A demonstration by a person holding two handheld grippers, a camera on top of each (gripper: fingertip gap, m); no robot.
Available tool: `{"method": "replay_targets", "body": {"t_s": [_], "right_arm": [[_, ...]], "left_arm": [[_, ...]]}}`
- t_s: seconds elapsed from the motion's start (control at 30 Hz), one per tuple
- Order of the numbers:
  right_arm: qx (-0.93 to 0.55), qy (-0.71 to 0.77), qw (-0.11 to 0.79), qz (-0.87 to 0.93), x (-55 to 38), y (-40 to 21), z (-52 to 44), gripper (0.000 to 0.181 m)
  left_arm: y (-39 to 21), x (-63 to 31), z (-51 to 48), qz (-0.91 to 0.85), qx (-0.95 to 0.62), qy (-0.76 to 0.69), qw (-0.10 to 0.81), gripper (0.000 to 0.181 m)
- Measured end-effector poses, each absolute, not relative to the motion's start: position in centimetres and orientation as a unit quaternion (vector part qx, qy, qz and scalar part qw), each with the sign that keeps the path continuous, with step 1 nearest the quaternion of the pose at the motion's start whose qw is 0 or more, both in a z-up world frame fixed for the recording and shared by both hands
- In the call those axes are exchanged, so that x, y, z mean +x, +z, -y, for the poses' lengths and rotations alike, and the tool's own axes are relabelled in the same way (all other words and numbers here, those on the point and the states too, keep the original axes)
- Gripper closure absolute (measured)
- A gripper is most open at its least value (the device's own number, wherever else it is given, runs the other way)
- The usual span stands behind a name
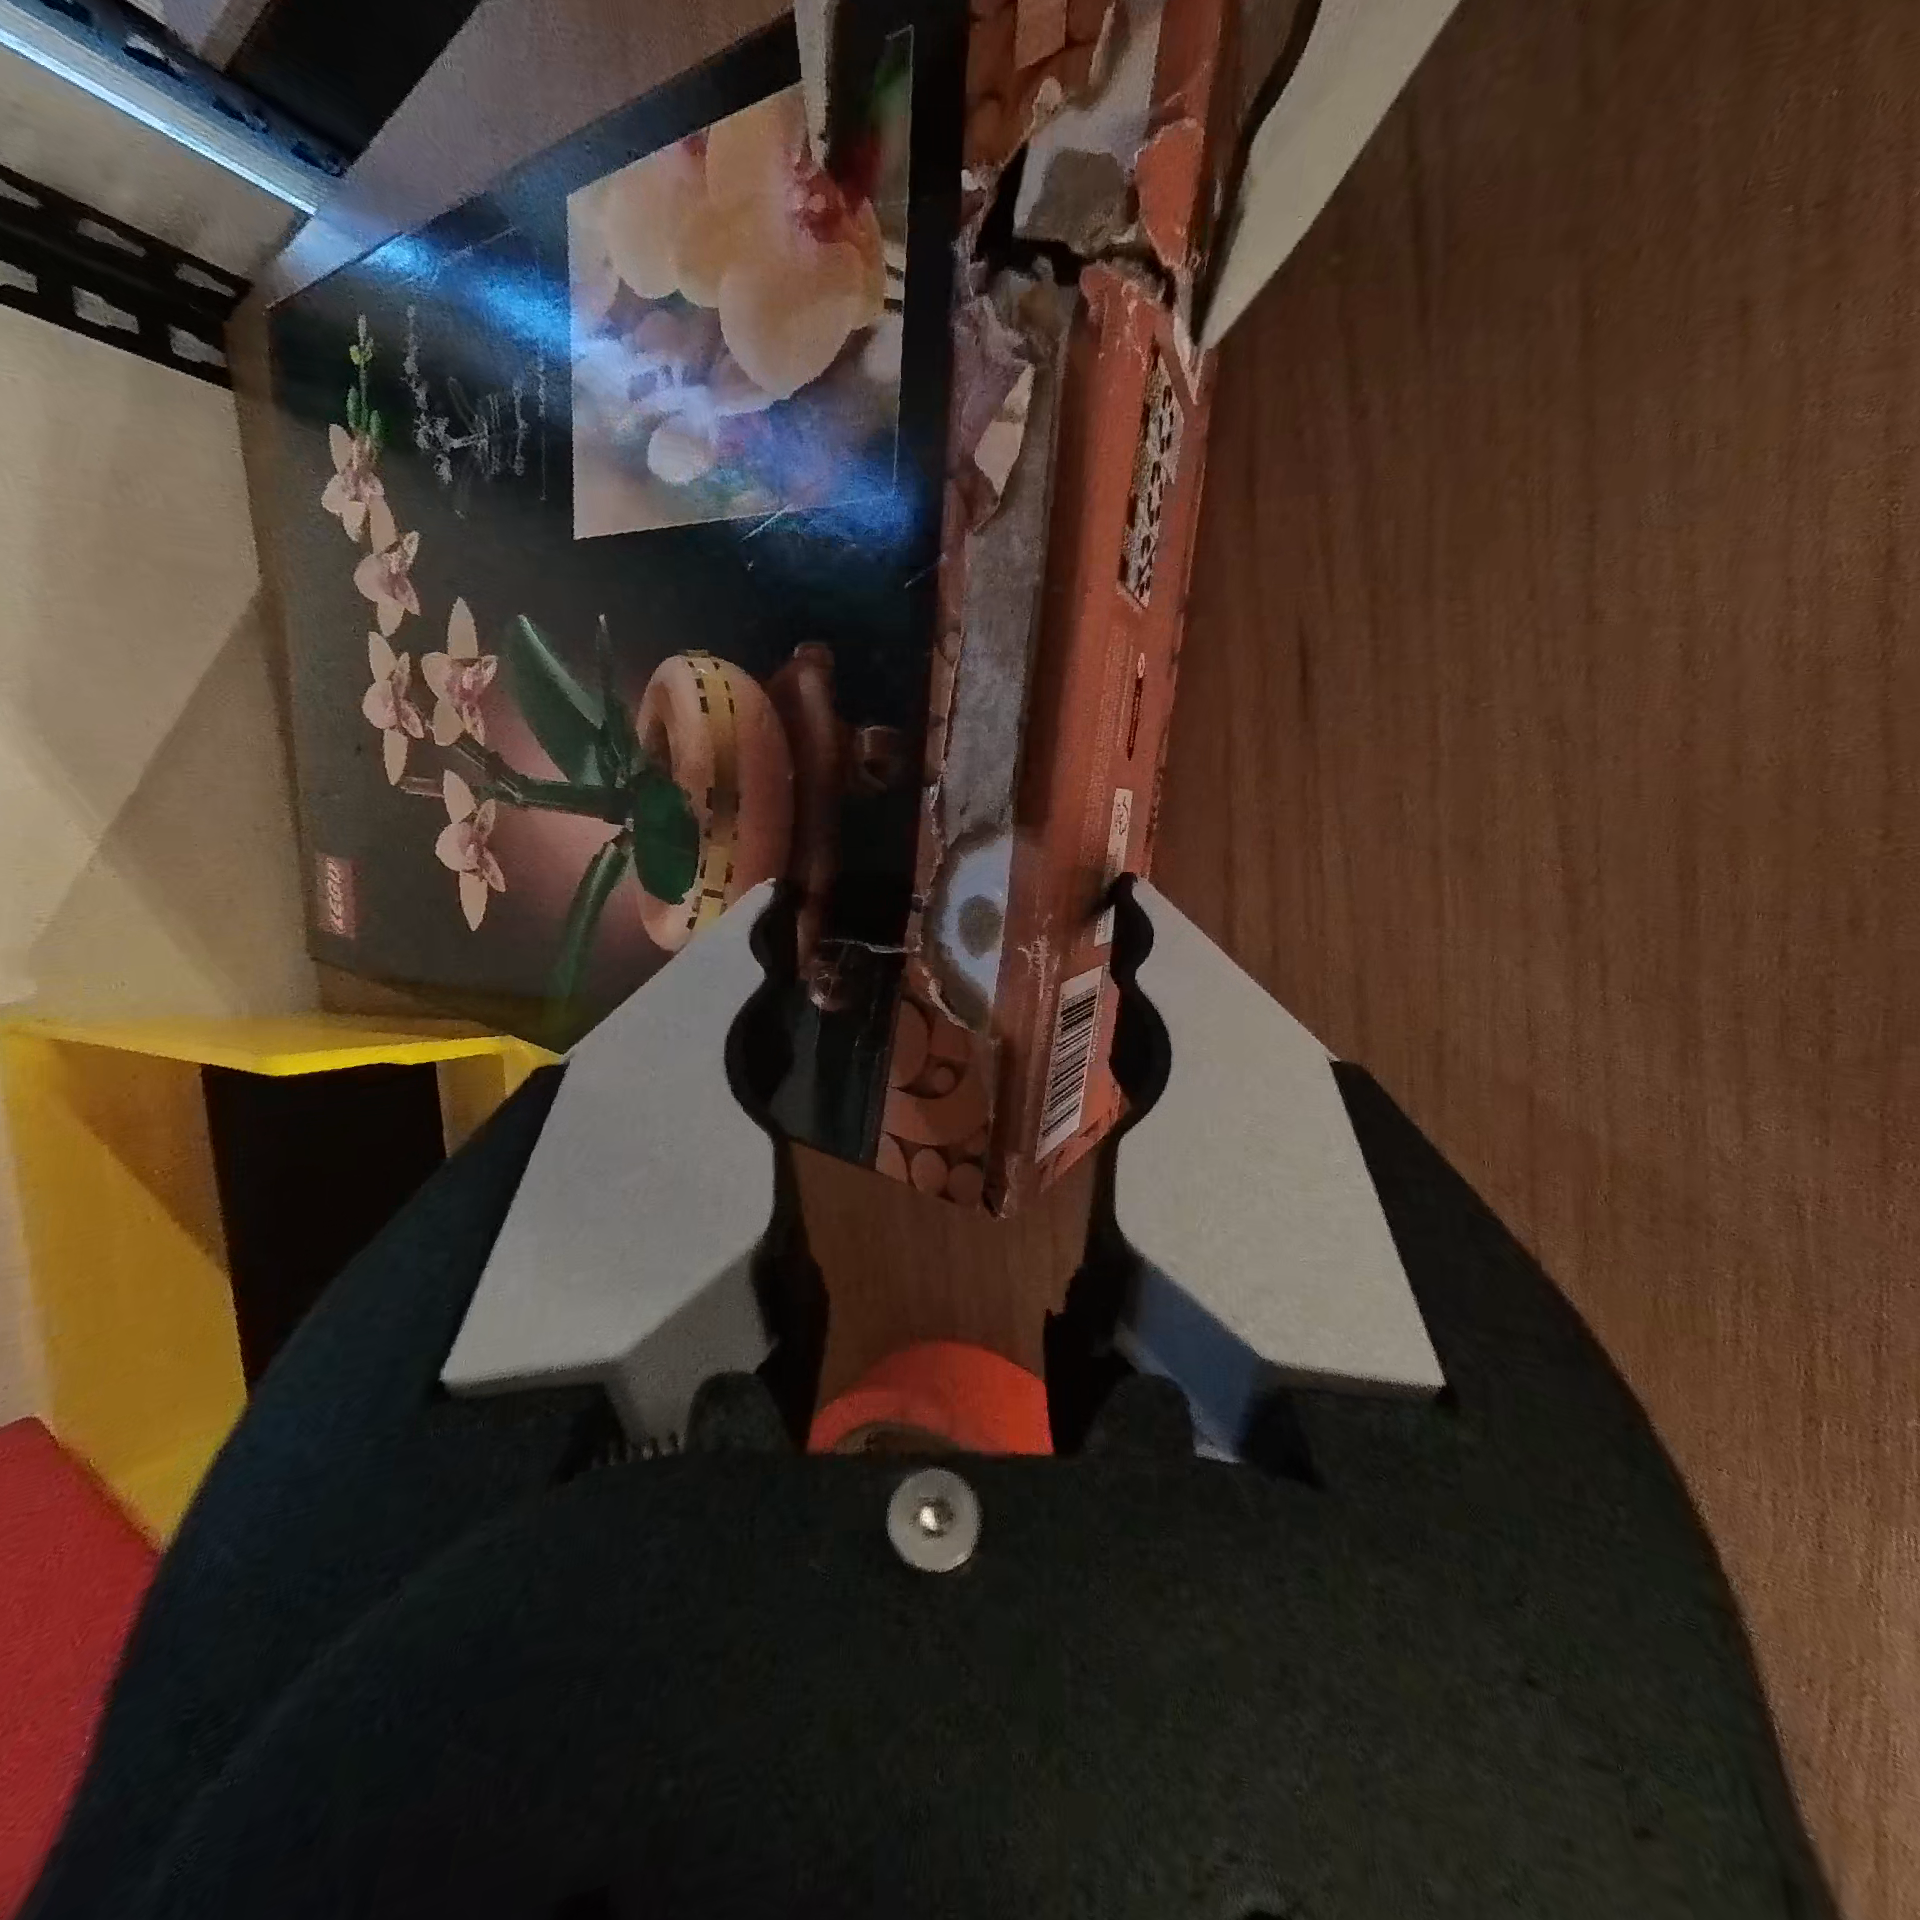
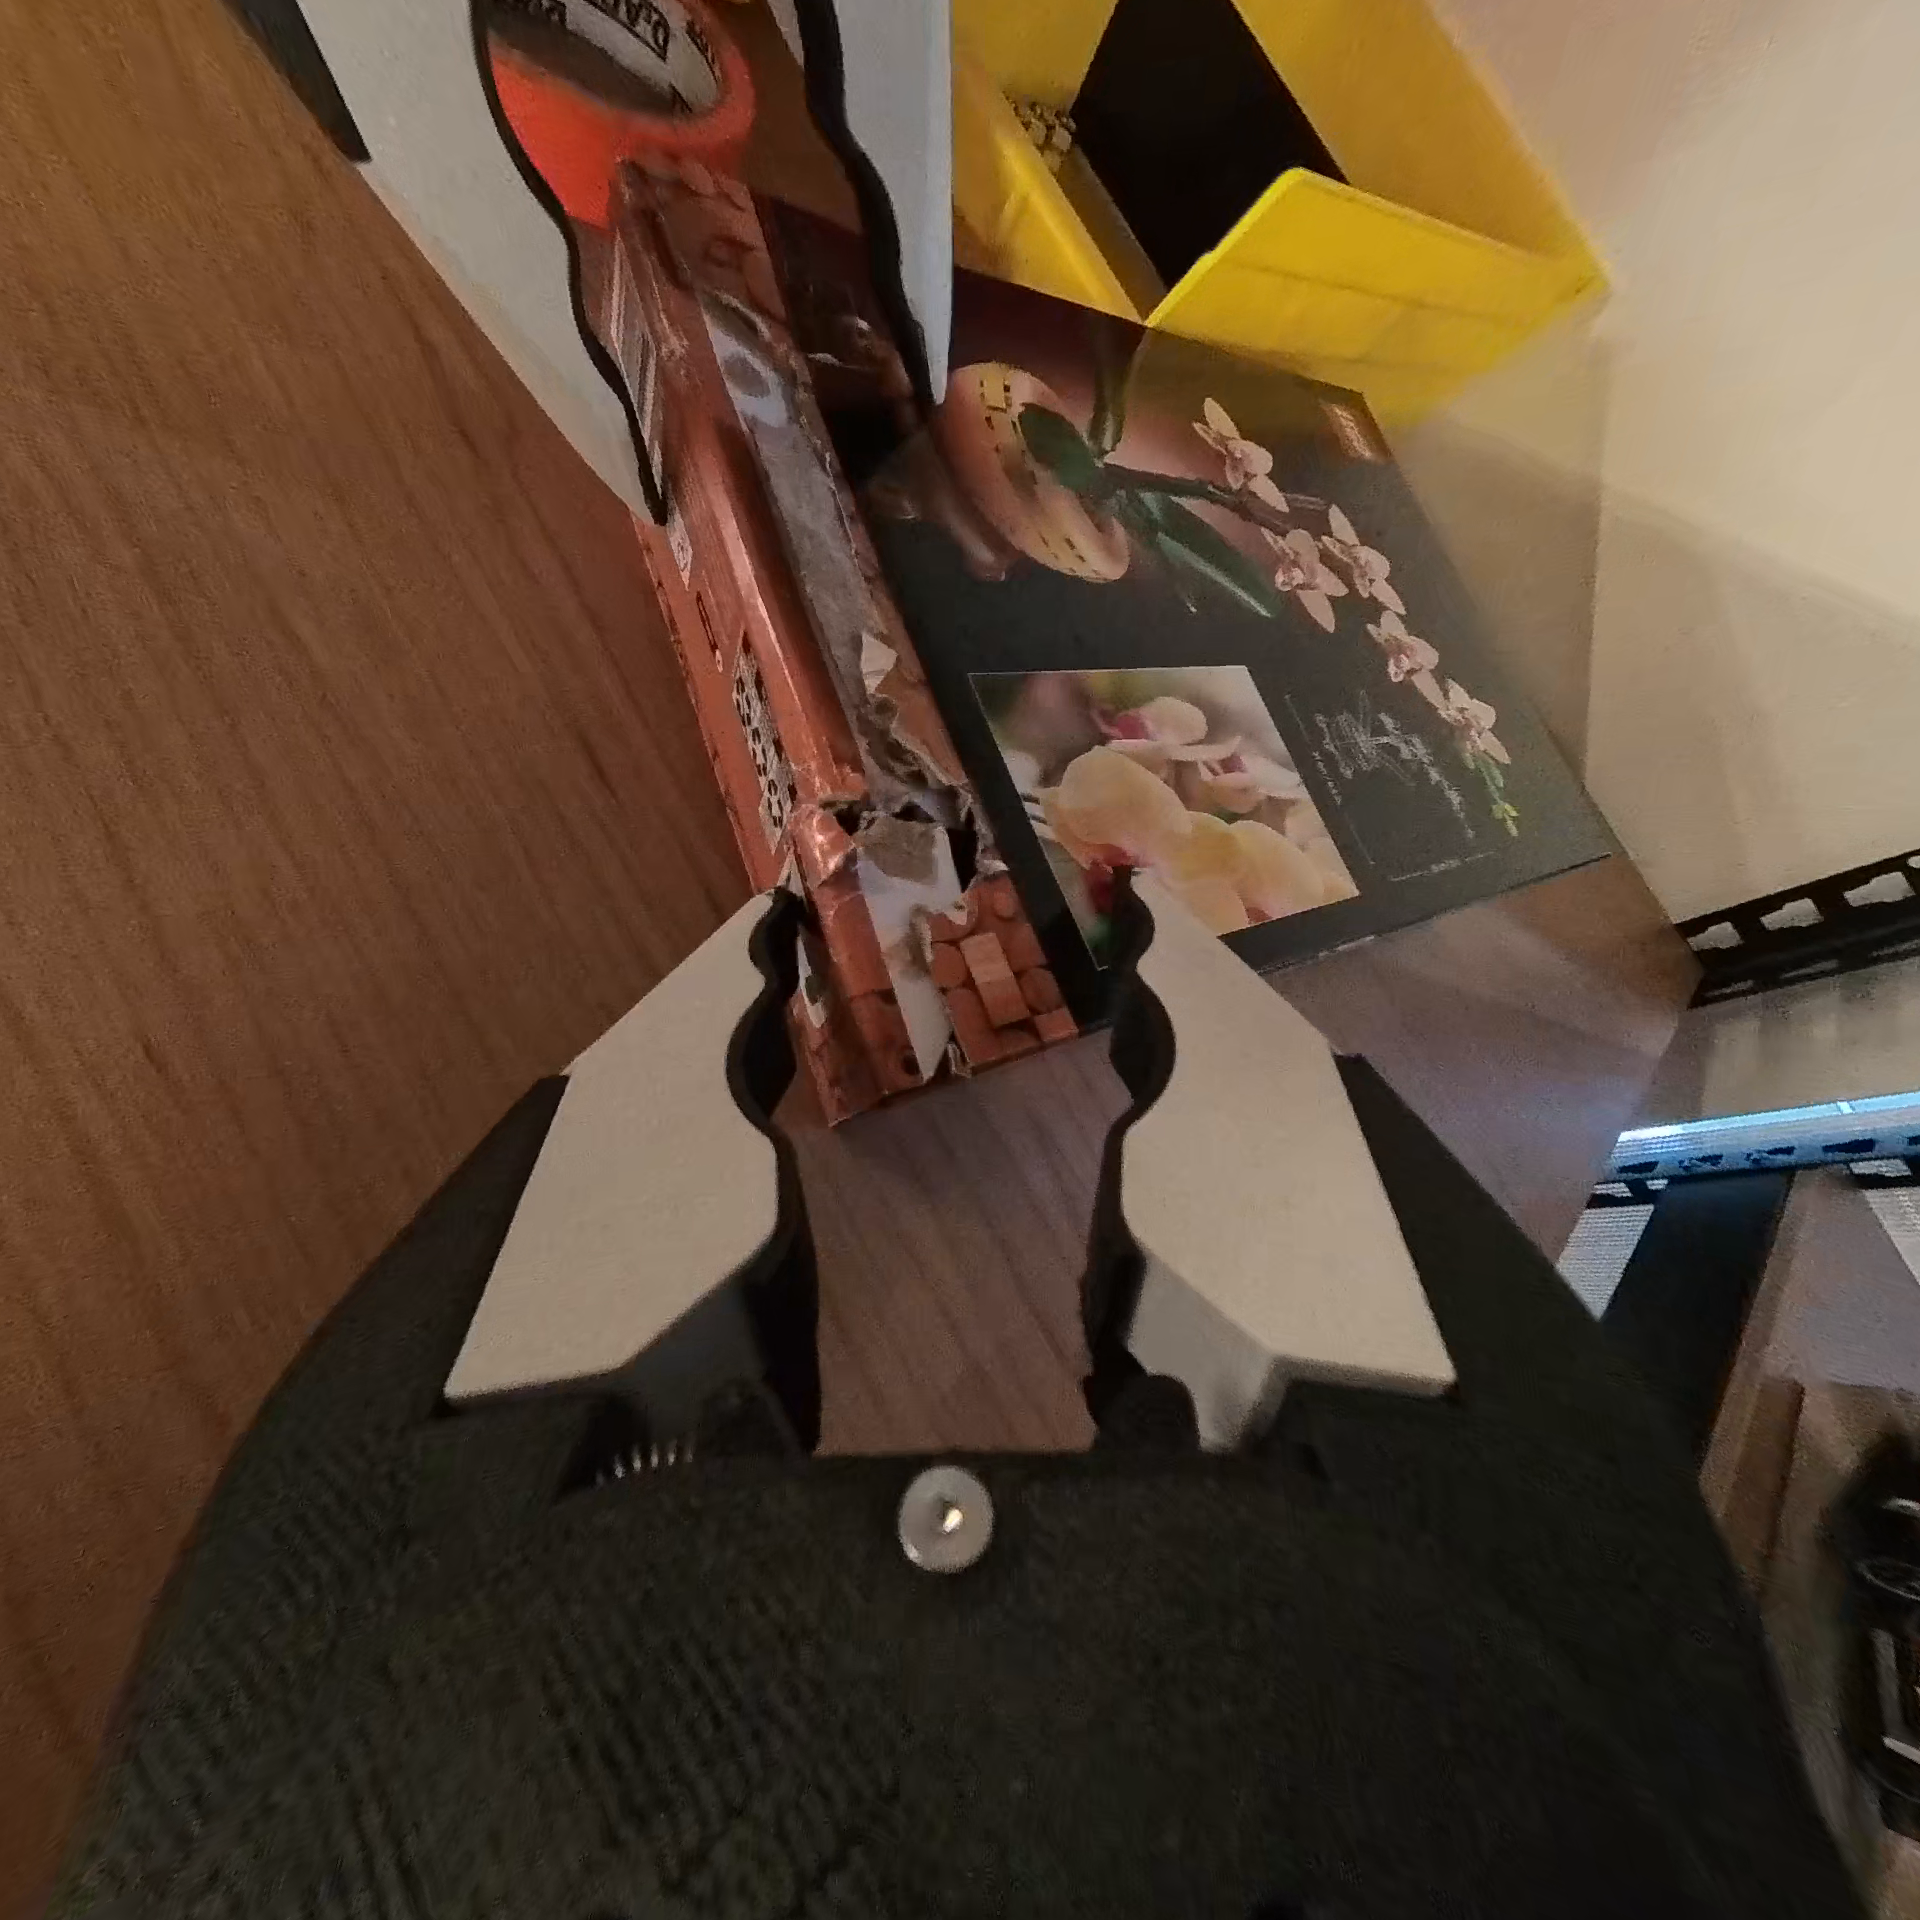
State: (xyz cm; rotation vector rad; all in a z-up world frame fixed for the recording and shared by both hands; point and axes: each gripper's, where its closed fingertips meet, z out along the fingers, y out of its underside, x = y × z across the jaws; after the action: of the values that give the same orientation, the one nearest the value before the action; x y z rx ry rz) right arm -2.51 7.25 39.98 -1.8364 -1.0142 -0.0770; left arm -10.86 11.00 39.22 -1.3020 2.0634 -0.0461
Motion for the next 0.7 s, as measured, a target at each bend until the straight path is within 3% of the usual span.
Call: {"method": "replay_targets", "body": {"t_s": [0.3,0.5,0.7], "right_arm": [[-0.774,-0.020,0.501,0.388,-2.3,39.9,-8.0,0.131],[-0.779,0.052,0.500,0.373,-2.4,40.7,-7.5,0.118],[-0.768,0.032,0.498,0.400,-1.5,40.4,-7.6,0.121]], "left_arm": [[39.0,-10.6,-11.5,-0.776,-0.526,-0.025,0.346,0.126],[39.2,-10.7,-11.5,-0.781,-0.510,-0.019,0.360,0.124],[39.7,-10.1,-11.0,-0.789,-0.501,-0.023,0.356,0.122]]}}
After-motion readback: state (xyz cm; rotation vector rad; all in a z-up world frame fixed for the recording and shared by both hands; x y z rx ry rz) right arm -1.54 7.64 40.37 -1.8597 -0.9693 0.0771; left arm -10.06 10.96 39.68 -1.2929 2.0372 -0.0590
